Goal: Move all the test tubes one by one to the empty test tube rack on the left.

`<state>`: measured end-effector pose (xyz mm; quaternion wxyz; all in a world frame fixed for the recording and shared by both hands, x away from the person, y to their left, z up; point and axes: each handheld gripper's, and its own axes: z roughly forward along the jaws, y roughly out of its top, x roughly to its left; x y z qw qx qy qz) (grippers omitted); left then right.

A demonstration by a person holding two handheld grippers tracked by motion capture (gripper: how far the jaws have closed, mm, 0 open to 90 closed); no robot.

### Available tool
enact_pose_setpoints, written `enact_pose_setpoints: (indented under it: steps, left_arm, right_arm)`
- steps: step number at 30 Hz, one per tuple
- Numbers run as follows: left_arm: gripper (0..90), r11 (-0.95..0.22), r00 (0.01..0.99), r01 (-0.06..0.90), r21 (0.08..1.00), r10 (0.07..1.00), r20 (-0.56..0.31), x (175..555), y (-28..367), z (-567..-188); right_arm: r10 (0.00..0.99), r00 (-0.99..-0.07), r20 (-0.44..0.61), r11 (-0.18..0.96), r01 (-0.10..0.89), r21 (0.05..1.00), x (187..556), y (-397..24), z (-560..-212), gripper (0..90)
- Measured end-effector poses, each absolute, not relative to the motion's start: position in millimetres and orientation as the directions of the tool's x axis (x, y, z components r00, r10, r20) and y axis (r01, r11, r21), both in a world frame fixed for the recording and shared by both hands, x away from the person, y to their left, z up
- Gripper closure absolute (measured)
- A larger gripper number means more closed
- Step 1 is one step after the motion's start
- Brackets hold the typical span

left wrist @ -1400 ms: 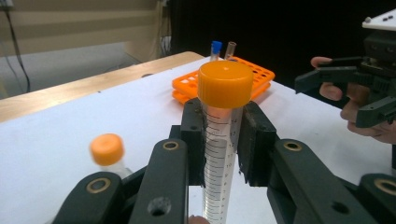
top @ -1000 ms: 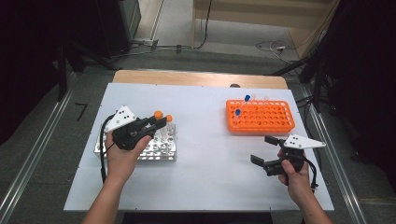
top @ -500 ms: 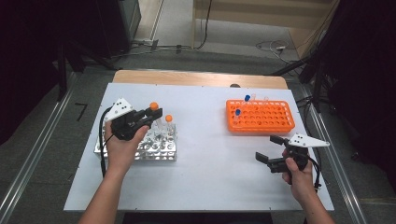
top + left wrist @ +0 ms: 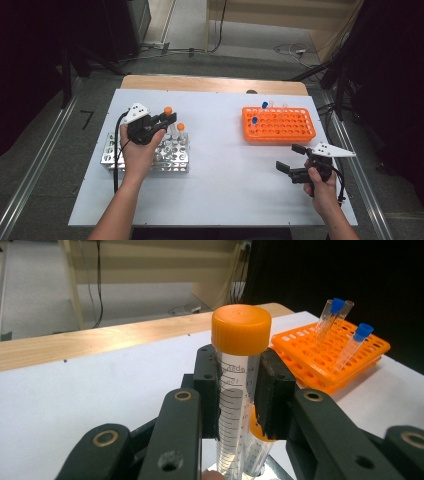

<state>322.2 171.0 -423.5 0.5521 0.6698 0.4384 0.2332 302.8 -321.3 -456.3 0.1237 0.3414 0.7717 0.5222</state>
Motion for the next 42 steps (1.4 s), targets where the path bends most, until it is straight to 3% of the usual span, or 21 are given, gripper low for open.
enact_pose_setpoints:
  steps: [30, 38, 42]
  left_arm:
    - [68.0, -0.086, 0.508, 0.394, 0.915, 0.850, -0.138, 314.8, 165.4, -431.9]
    - [59.5, -0.082, 0.505, 0.399, 0.913, 0.851, -0.145, 312.6, 165.0, -433.4]
    - [47.4, -0.066, 0.502, 0.405, 0.912, 0.849, -0.161, 308.4, 165.7, -431.4]
  right_arm:
    - [0.671, -0.721, 0.174, 0.204, 0.405, 0.891, 303.5, -323.7, -458.1, 0.0]
    - [0.670, -0.721, 0.176, 0.203, 0.405, 0.891, 303.9, -323.6, -458.8, 0.0]
    - [0.670, -0.722, 0.175, 0.202, 0.405, 0.892, 304.2, -323.4, -458.9, 0.0]
